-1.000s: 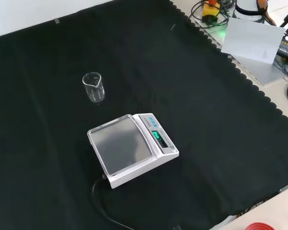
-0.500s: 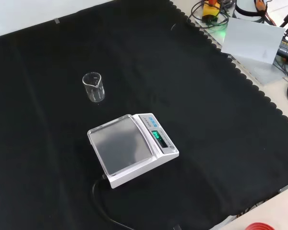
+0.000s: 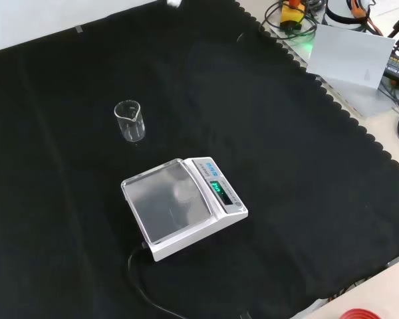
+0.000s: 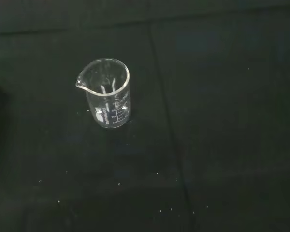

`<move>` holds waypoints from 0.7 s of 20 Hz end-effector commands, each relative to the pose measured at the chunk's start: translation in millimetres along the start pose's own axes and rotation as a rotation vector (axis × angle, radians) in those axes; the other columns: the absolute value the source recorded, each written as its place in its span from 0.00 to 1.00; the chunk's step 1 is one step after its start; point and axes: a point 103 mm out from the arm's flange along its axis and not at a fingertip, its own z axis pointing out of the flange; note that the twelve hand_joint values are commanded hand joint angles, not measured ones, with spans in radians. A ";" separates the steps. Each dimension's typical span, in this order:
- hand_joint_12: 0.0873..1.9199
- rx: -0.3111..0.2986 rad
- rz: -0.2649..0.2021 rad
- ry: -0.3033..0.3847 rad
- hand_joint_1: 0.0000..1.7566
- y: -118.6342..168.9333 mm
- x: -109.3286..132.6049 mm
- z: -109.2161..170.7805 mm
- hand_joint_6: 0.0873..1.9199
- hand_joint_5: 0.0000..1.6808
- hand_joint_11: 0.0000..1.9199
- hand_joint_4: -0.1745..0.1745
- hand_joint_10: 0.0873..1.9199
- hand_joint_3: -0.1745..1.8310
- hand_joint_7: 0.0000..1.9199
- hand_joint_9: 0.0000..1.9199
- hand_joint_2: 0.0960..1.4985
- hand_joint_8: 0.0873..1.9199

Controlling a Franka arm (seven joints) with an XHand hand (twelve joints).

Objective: Pick up the beaker.

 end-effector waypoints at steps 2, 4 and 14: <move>0.73 0.030 0.009 -0.006 0.28 85.3 -8.7 21.8 0.00 0.18 0.20 0.44 0.36 0.13 0.19 0.29 0.47 0.33; 0.73 0.041 -0.002 -0.010 0.28 98.8 -3.5 28.0 0.00 0.18 0.20 0.43 0.36 0.13 0.19 0.29 0.47 0.33; 0.73 0.124 -0.086 -0.080 0.28 143.9 48.2 82.4 0.00 0.17 0.19 0.45 0.37 0.12 0.15 0.27 0.47 0.33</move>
